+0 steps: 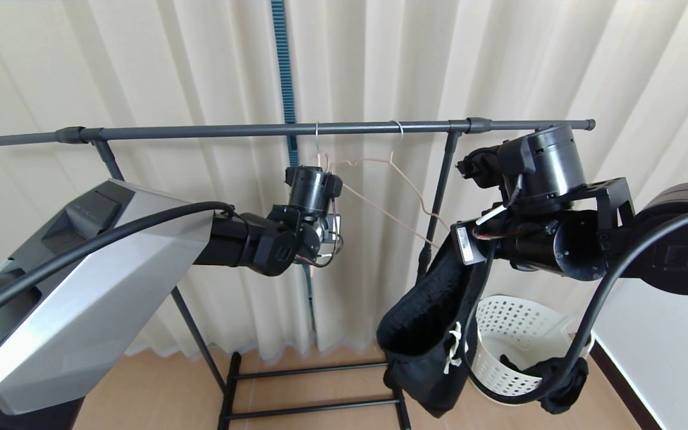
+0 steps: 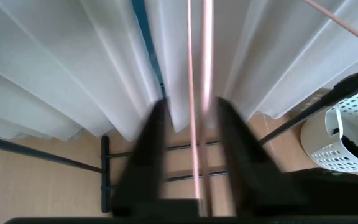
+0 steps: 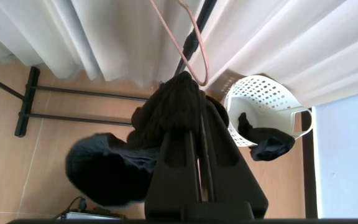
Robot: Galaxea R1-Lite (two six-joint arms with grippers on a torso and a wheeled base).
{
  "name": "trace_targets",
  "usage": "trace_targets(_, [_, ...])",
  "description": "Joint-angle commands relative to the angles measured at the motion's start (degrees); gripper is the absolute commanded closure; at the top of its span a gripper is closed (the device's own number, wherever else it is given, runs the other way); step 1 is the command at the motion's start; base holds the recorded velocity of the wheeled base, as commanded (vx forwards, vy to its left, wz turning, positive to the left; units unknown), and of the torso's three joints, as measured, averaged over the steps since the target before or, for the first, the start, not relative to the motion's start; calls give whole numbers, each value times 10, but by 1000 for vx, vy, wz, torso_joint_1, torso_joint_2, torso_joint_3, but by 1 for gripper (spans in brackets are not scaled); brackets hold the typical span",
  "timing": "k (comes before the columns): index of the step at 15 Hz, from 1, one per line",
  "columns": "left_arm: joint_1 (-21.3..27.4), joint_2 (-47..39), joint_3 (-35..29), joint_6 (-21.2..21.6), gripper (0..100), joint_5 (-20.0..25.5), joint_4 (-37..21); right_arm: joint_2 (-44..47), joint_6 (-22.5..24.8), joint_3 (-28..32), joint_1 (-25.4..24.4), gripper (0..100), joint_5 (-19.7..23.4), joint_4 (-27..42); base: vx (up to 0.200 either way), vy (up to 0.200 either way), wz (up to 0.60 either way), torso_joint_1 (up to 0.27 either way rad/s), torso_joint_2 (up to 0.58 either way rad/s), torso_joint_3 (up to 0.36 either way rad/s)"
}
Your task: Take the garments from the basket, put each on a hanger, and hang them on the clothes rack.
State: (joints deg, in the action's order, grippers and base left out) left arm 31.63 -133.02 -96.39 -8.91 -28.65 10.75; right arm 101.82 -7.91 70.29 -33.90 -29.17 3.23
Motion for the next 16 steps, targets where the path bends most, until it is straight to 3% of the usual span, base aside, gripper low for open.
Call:
trace_targets(1, [0, 1, -1, 0, 100, 0, 1, 1, 0, 0, 0, 100, 0, 0, 0, 0, 0, 0, 0, 0])
trace_targets(6, [-1, 16, 2, 0, 100, -1, 1, 0, 0, 0, 0, 100, 0, 0, 0, 0, 0, 0, 0, 0])
trace_targets(12, [0, 99, 72, -3, 100, -16, 1, -2, 0, -1, 0, 100, 0, 0, 0, 0, 0, 0, 0, 0])
trace_targets(13, [4, 160, 127, -13, 100, -12, 1, -3, 0, -4, 0, 100, 0, 0, 0, 0, 0, 0, 0, 0])
trace_targets(15, [13, 196, 177, -12, 100, -12, 3, -3, 0, -4, 0, 100, -1, 0, 0, 0, 0, 0, 0, 0])
trace_targets(16, [25, 247, 251, -11, 100, -9, 16, -4, 0, -4, 0, 100, -3, 0, 0, 0, 0, 0, 0, 0])
